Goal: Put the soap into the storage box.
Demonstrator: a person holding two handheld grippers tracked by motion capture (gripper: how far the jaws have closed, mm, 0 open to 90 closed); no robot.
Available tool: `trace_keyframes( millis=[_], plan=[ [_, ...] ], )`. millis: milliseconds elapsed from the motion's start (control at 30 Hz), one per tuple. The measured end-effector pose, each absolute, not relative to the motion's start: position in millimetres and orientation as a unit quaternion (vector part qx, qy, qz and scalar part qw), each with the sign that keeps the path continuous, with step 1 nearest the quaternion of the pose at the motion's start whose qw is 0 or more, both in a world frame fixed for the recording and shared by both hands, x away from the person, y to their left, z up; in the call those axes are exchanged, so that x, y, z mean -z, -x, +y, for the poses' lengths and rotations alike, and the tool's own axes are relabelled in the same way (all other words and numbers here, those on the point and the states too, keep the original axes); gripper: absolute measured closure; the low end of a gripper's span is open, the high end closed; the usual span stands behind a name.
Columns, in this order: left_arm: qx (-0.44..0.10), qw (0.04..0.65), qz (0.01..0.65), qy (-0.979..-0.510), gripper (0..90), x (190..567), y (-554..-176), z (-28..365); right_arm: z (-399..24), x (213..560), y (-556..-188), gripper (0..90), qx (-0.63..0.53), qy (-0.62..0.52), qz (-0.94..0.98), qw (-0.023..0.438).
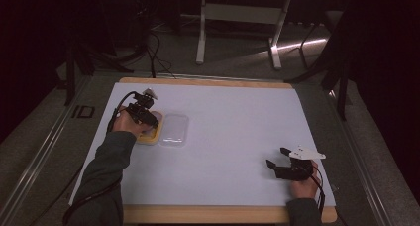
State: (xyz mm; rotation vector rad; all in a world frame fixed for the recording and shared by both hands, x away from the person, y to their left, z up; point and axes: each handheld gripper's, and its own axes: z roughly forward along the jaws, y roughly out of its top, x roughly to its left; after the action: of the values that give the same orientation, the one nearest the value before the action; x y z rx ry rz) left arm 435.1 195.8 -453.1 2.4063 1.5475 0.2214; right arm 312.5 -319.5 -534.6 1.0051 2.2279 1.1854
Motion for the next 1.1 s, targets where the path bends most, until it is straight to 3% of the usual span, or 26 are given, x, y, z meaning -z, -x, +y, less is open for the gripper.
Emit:
trace_keyframes(
  millis=[1100],
  plan=[
    [-0.067,0.141,0.59,-0.792,49.5,469.2,-444.7,206.5,-319.4,534.5,-312.2,21.6,-0.425,-0.362,0.802,0.212]
  ],
)
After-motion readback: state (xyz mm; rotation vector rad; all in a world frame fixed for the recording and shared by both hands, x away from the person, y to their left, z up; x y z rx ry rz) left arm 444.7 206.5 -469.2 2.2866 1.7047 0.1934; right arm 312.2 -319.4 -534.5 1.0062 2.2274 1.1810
